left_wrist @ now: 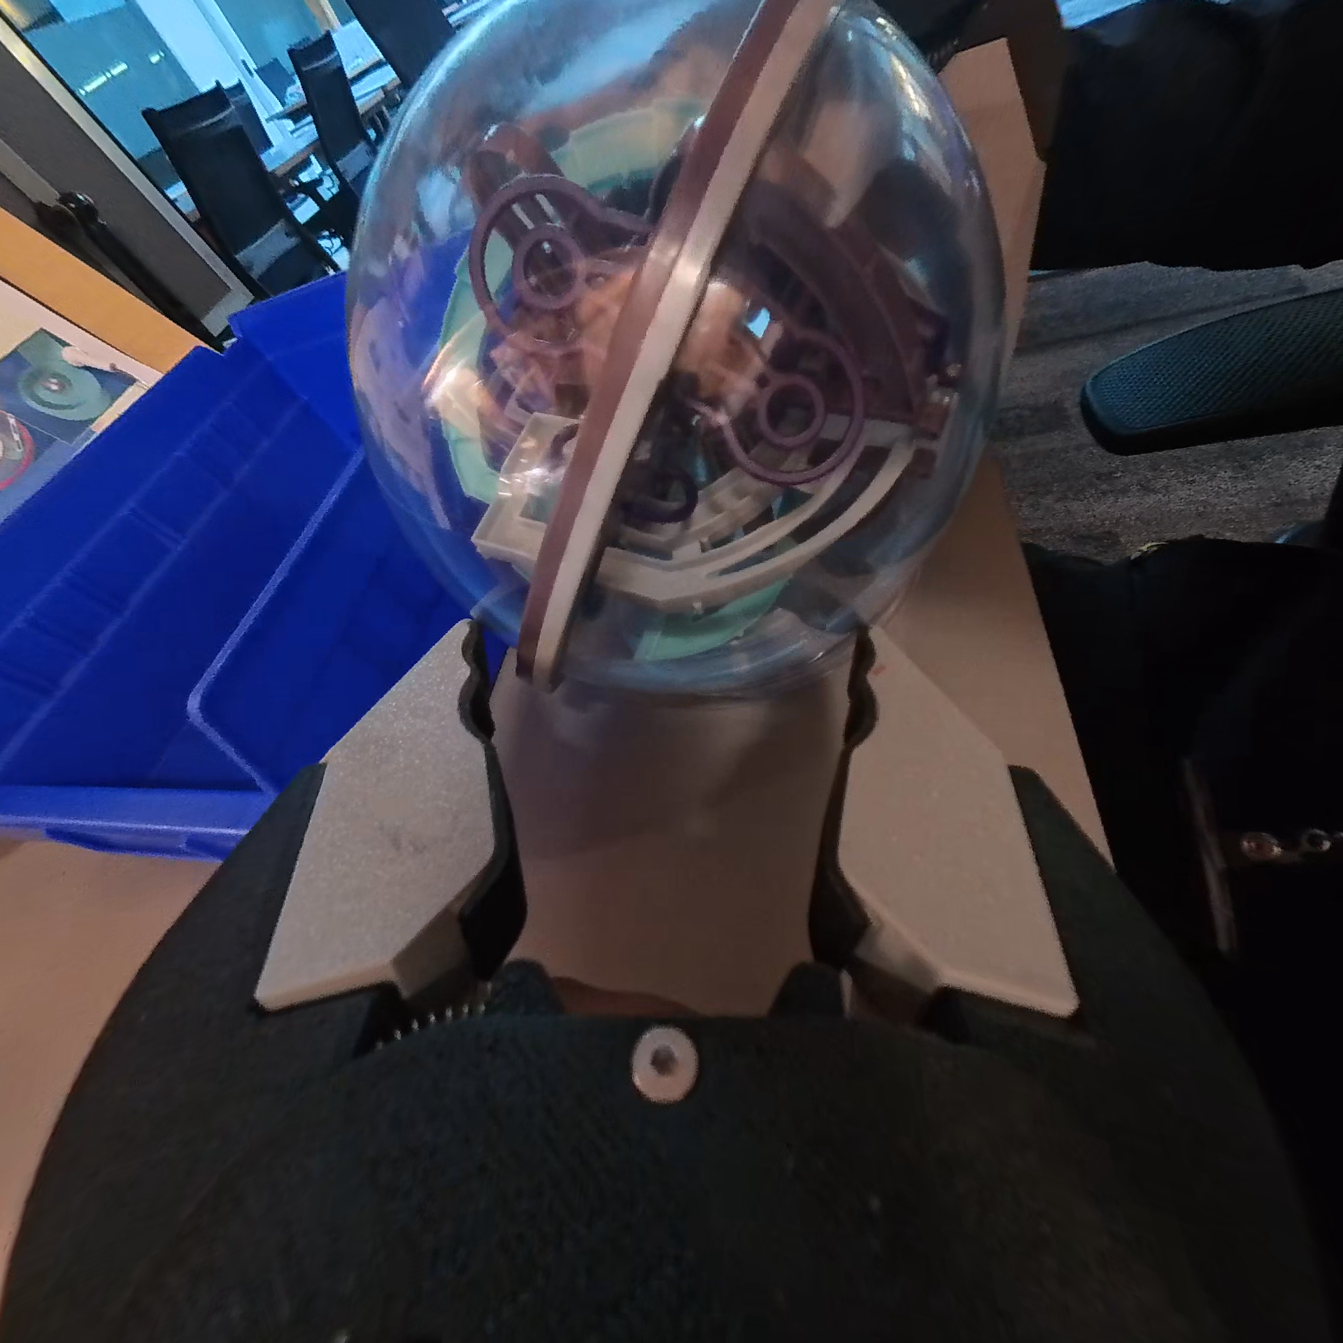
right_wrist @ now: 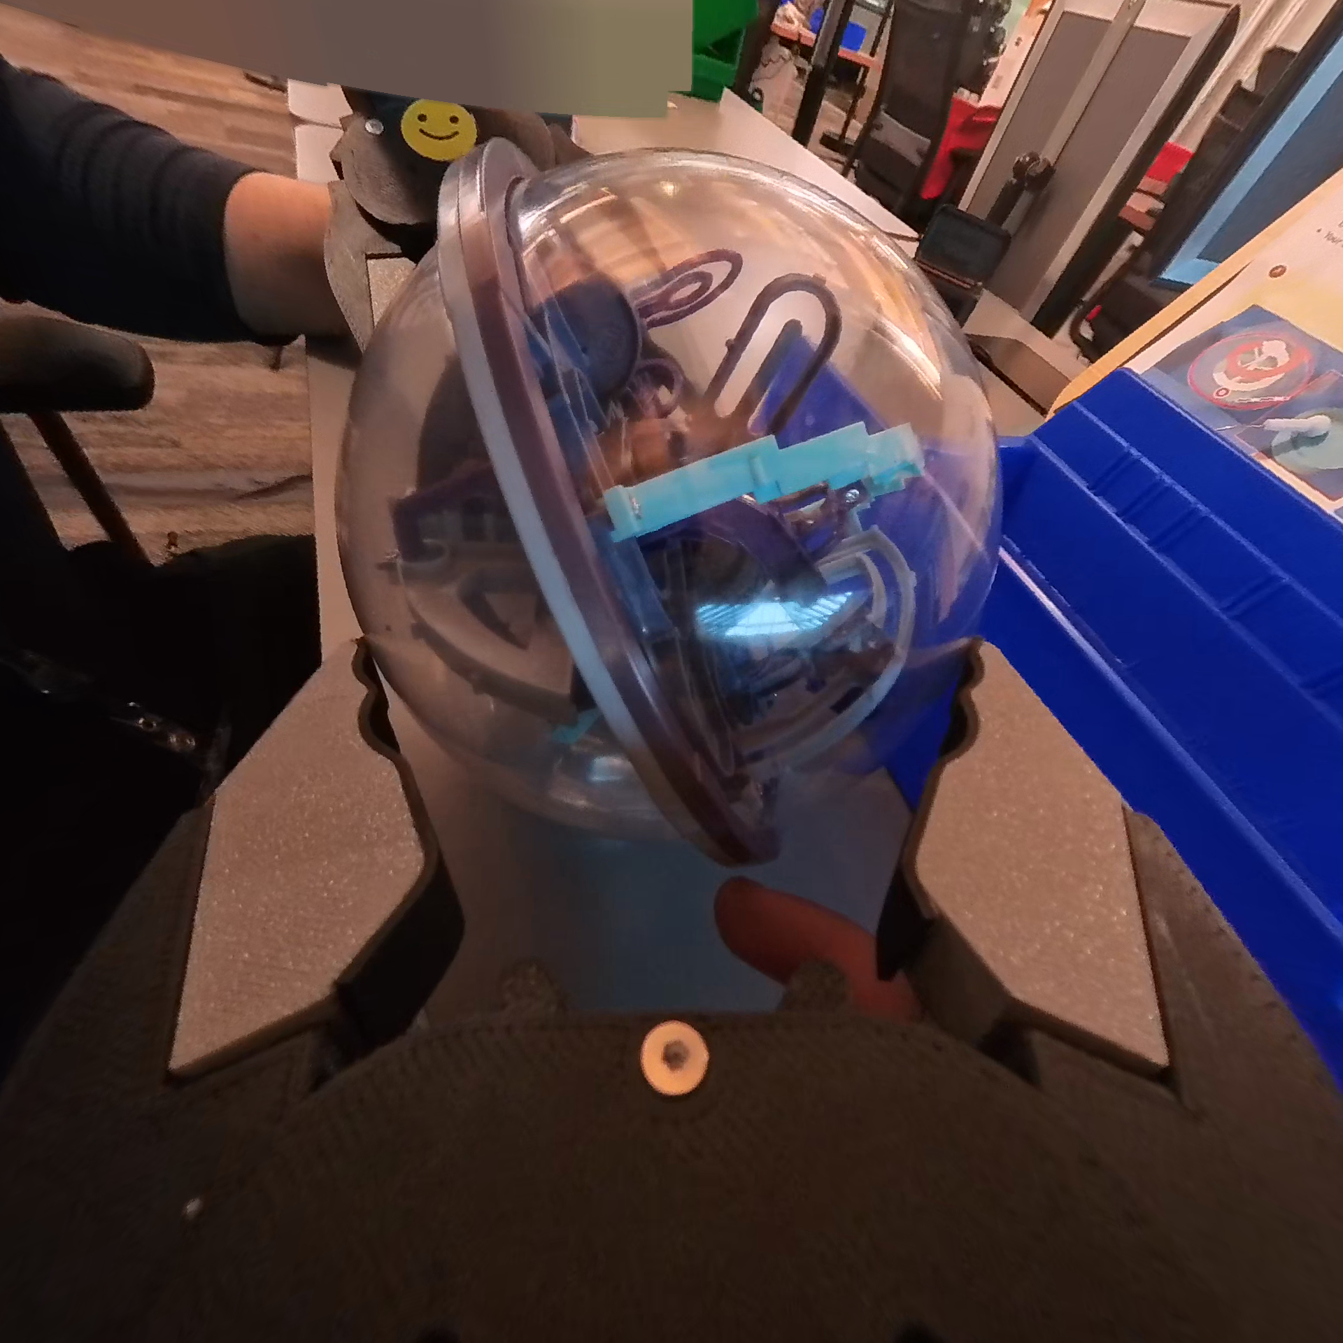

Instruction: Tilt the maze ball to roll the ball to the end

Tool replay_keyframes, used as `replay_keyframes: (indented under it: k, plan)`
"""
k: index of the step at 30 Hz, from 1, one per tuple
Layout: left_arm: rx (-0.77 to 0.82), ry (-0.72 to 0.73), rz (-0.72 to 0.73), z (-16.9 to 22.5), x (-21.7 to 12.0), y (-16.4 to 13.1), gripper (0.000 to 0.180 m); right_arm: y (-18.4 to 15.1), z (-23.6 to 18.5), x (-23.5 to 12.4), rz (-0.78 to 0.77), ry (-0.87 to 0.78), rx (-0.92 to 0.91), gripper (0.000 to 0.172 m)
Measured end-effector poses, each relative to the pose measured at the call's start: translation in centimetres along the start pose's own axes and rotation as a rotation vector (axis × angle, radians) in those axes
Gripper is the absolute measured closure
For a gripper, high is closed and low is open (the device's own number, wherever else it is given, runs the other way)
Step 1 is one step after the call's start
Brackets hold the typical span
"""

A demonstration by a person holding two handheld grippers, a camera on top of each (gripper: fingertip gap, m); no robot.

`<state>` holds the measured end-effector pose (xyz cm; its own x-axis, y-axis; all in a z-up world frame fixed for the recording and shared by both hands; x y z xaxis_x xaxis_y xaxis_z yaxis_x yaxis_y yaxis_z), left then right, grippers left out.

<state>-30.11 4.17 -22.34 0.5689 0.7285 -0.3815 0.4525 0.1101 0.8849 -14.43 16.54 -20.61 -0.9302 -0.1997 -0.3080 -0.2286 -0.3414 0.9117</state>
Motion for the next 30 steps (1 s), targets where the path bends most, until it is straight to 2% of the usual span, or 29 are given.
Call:
replay_keyframes:
  k: [30]
  plan:
    - [-0.051,0.007,0.106,-0.4,-0.6,0.7,0.095,-1.1,1.3,-0.3,0.057,0.048,0.165,0.024]
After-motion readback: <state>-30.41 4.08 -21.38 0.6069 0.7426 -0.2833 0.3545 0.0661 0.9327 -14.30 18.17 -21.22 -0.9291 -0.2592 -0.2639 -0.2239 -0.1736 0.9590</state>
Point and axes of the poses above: each gripper's, where its closed fingertips meet, x out along the fingers, y out of its top, z = x × y across the jaws, the point moved 8 cm from there along -x, back along the fingers, and after that the axes turned 6 degrees about -y, right-handed, at the moved point
